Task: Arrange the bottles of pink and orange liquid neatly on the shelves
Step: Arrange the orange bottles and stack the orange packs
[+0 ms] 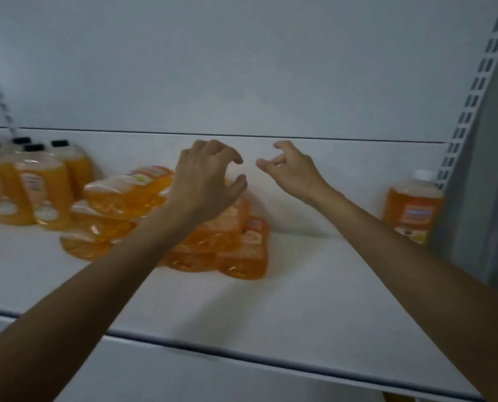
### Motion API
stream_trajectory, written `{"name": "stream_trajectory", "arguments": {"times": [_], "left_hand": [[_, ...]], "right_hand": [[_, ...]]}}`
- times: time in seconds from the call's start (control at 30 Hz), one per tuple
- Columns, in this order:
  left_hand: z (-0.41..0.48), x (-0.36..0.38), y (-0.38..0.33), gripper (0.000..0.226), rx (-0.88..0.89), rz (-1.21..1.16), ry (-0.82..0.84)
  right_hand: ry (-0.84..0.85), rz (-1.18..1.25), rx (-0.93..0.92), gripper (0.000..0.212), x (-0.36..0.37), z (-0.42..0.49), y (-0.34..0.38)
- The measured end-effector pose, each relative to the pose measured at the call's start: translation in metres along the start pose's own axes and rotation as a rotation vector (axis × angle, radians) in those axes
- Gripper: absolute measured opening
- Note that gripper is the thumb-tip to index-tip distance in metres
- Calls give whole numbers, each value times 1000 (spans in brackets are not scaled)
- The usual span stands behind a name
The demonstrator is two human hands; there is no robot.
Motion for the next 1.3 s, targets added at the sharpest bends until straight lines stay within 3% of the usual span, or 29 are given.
{"name": "stream_trajectory", "arguments": {"times": [0.13, 0.27, 0.37, 0.57, 0.7, 0.8, 0.87, 0.93, 1.03, 1.3], "left_hand": [[-12, -3, 66, 99, -253, 46, 301], [-24, 4, 68, 101, -223, -13, 431], [-26, 6, 67, 93, -204, -54, 354], [-36, 7, 47, 107, -248, -576, 80], [-25, 8, 1, 120, -245, -673, -53], [-25, 33, -41, 131, -354, -829, 99], [-31, 55, -71, 125, -450, -1054, 280], [-36, 76, -98, 103, -532, -1199, 368], [-46, 101, -140, 78, -478, -1161, 421], [-63, 146, -225, 72, -363, -1119, 513]], "right_hand": [[199, -81, 102, 75, 58, 14, 29], [284, -115, 194, 104, 97, 17, 35], [175, -3, 269, 97, 102, 19, 36], [-51, 447, 216, 48, 73, 16, 40], [-86, 394, 156, 67, 13, 3, 42], [-186, 343, 74, 79, -36, -15, 27], [-193, 325, -6, 89, -63, -33, 10], [-158, 294, -55, 97, -87, -53, -10], [-95, 192, -68, 99, -118, -77, -42], [-27, -194, -39, 96, -182, -103, -105]]}}
Point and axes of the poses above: each hand's wrist, its own z-axis towards the middle knuckle, its own x-axis out of the palm, y = z × x, the point moved 4 cm from there along z, towards the middle knuckle, and after that the axes turned 7 degrees about -y, right-handed, at the moved point
